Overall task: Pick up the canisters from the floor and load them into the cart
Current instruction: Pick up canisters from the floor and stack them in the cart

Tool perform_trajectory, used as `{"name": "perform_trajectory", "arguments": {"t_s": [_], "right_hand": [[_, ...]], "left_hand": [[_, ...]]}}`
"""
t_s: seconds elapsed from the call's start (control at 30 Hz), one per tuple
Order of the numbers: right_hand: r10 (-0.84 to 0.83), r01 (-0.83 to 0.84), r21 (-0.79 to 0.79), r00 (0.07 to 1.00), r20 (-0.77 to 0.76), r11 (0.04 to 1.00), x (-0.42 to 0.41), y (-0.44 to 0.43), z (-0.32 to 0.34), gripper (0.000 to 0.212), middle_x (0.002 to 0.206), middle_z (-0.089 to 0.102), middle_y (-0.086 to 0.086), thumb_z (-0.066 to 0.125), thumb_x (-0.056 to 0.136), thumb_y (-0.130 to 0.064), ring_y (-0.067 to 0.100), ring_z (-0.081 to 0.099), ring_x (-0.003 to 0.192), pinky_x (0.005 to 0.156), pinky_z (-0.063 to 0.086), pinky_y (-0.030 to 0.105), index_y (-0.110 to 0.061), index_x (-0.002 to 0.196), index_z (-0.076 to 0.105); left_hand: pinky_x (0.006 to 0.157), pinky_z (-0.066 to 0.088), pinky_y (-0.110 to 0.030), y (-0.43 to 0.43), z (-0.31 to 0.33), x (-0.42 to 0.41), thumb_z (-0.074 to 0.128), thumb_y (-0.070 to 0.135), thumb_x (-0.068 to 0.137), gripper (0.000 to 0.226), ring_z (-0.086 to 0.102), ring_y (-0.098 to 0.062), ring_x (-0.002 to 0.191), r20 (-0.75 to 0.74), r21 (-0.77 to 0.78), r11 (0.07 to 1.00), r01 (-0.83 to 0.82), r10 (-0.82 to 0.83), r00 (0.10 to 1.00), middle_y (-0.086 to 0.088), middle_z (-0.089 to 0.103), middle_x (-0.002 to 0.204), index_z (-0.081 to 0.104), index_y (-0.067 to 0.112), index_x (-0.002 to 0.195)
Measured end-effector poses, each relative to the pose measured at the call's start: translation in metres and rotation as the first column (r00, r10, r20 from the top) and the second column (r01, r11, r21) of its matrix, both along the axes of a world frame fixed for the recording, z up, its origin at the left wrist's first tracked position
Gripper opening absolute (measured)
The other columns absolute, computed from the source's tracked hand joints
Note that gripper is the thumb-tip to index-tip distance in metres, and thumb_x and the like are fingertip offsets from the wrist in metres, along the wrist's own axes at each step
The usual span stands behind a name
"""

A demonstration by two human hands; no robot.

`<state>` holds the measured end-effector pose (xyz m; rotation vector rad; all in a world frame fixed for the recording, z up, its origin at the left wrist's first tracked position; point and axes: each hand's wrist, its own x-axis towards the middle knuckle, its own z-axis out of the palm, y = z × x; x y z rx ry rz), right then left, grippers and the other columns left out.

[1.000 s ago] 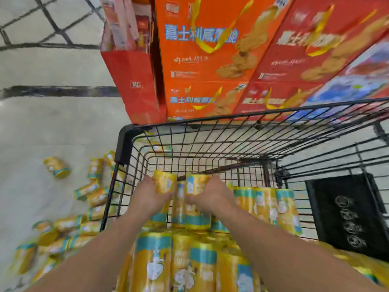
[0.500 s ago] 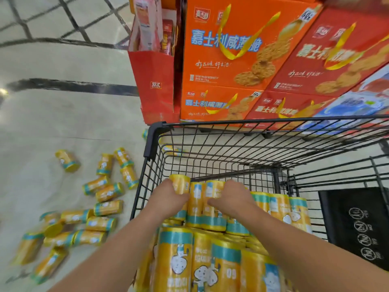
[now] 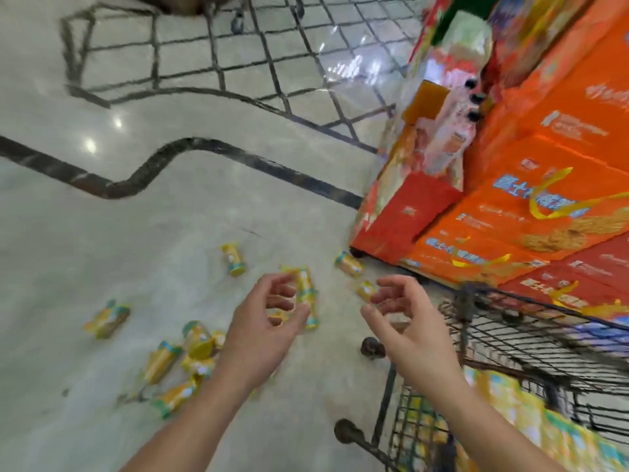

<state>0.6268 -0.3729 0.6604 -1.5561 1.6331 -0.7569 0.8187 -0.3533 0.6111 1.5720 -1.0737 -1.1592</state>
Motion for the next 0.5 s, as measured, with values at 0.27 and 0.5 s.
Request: {"name": "perform_trajectory", "arguments": {"t_s": [0.27,0.5], "right_hand": [[0.235,-0.152,0.344,0.949,-0.212,0.927,0.171,0.048,-0.184,0.037,0.093,0.063,-0.006,0.078,0.078,-0.021,0.01,0.062,0.086,0.075,0.053,0.035,-0.029,0.108,0.057],[0.55,-0.255,0.577,0.721,-0.421,0.776,0.209,0.066,-0.377,0.062,0.124,0.051,0.003,0.07,0.082,-0.037,0.024,0.051,0.121,0.094,0.045,0.038,-0.021,0.136,0.046]], "left_hand": [[0.073,0.047,-0.028,0.108,-0.165,0.222,0.075,0.041,0.069,0.048,0.059,-0.01,0.085,0.277,0.378,0.908,-0.183,0.077,0.958,0.011,0.061,0.099,0.056,0.028,0.111],[0.092,0.047,-0.036,0.138,-0.342,0.244,0.071,0.047,0.071,0.065,0.052,-0.018,0.118,0.376,0.548,0.829,-0.108,-0.129,0.918,0.004,0.05,0.126,0.049,0.025,0.128]]}}
